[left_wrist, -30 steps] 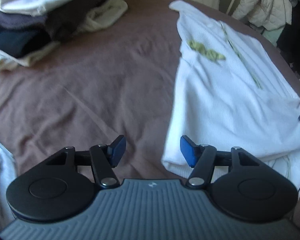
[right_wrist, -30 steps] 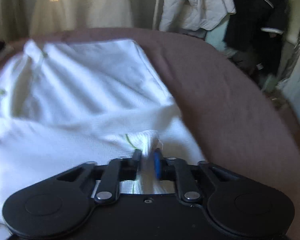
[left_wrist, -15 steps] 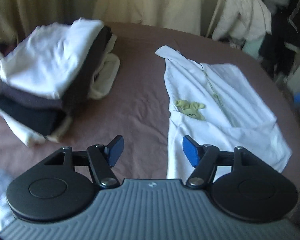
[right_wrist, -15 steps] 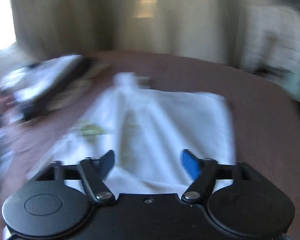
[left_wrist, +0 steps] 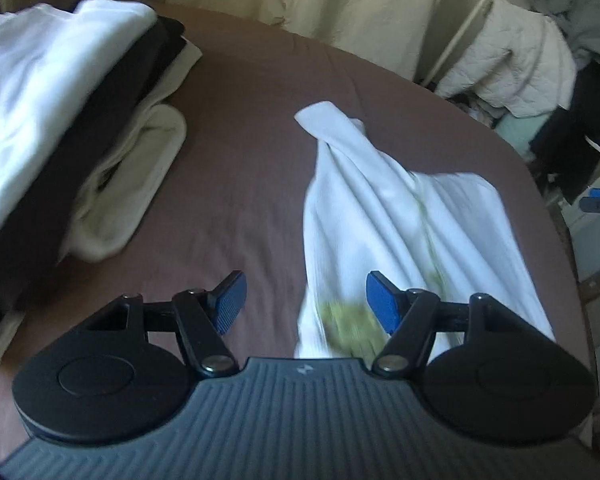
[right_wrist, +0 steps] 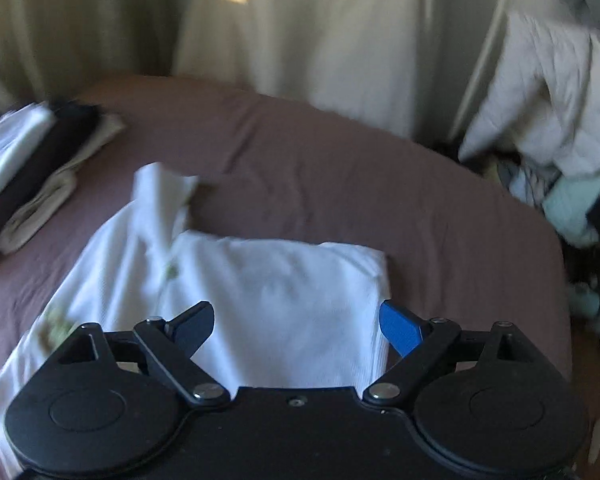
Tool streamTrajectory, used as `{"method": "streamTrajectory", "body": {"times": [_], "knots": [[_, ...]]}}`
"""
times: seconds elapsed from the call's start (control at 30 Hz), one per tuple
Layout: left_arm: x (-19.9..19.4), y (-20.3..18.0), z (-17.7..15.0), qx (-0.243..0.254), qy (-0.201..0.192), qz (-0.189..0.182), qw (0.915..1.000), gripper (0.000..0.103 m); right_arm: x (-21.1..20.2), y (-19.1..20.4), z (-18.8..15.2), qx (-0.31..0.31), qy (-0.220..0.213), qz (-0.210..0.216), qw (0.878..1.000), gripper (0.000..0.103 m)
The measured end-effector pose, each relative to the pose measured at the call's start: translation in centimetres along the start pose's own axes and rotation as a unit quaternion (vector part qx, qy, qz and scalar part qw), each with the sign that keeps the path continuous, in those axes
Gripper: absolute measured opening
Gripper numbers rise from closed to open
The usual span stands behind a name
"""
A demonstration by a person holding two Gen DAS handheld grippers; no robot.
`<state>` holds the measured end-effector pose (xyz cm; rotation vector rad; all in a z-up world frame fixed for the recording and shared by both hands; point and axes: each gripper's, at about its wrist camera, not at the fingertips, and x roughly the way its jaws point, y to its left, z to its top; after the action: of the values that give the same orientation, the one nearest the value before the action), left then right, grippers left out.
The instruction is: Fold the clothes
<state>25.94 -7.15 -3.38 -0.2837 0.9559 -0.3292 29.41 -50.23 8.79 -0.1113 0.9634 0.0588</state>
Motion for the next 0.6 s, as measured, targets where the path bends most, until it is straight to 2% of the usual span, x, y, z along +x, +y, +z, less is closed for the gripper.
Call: {"method": "streamTrajectory", "body": {"times": [0.07,0.13,0.23,0.4,0.53,0.6], "knots": [[2.7,0.2,1.1,0.008,-0.005,0.019,0.9998,0.066,3.4,-1.1,1.1,-0.001,0.022,0.024,0.999,0.093],[4.7,0.0,1.2,0.035,-0.012,0.056,0.9977,0.066,6.6,-1.8,0.1,-0.024,0.015,0.043,0.999,0.092],[8.1,0.0,0.8,0.093,0.011,0.055,0.994,0.066,11.2,-3.8,-1.5,0.001,0.013,0.03,0.999,0.092],[12.5,0.7,2.4,0.104,0.007,0.007,0.9945,0.066,15.9,-8.8,-2.5,0.111,-0.029,0.01,0.993,0.093],[14.9,1.3,4.8,0.03,0.0,-0.073,0.9969,0.066,17.7,-12.5,-2.2,0.217,-0.047,0.038,0.974,0.093],[16.4,0.9,6.2,0.001,0.013,-0.098,0.9951,0.066,18.7,-13.3,-1.8,0.237,-0.042,0.041,0.97,0.093]]}}
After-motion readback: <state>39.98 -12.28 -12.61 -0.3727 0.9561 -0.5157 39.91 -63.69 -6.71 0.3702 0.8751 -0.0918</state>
